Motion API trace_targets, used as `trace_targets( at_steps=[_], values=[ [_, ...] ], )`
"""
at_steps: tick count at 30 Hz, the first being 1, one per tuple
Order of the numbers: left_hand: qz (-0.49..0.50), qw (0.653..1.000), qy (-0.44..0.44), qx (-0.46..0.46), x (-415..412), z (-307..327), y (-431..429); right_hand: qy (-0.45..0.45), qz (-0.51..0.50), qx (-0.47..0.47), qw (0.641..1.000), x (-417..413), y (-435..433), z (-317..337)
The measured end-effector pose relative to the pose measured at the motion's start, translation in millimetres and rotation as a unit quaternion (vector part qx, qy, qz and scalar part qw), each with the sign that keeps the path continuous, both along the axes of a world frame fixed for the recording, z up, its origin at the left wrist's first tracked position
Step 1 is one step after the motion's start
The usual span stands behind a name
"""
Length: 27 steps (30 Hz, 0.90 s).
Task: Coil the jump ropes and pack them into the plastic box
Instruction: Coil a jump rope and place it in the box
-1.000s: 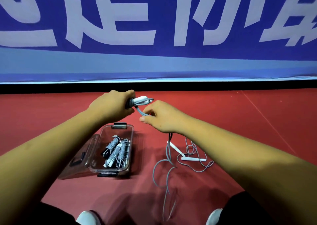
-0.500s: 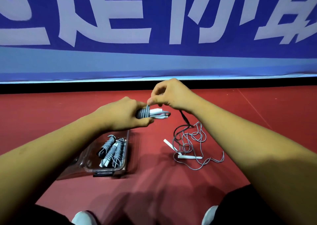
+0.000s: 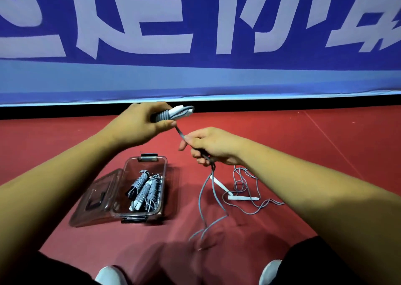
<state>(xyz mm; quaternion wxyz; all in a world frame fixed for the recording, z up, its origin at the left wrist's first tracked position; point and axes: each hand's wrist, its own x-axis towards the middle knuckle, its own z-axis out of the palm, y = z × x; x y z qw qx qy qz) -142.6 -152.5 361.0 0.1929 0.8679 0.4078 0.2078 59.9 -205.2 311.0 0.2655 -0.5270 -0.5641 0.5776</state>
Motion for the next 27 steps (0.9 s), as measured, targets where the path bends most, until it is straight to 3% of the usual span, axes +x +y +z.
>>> trace_targets(
  at_steps=[3, 7, 11, 15, 18, 23, 27],
  values=[
    [0.026, 0.993, 0.103, 0.046, -6, -8, 7, -0.139, 0.011, 0.139, 0.980, -12, -8, 19],
    [0.039, 0.972, 0.228, 0.048, 1, -22, 3, -0.282, 0.102, 0.304, 0.904, -20, -7, 34],
    [0.021, 0.958, 0.284, 0.030, 9, -23, -8, -0.311, 0.078, 0.350, 0.880, -13, 5, 34],
    [-0.001, 0.947, 0.321, 0.018, 18, -12, -19, -0.271, 0.019, 0.354, 0.895, -4, 9, 35],
    [-0.018, 0.963, 0.269, 0.011, 20, -9, -23, -0.196, -0.019, 0.319, 0.927, 1, 10, 40],
    [-0.058, 0.993, 0.035, -0.092, 20, 0, -27, 0.005, -0.053, 0.164, 0.985, 17, 15, 28],
    [-0.046, 0.988, -0.074, -0.129, 19, 3, -32, 0.088, -0.012, 0.045, 0.995, 13, 15, 2]
  ],
)
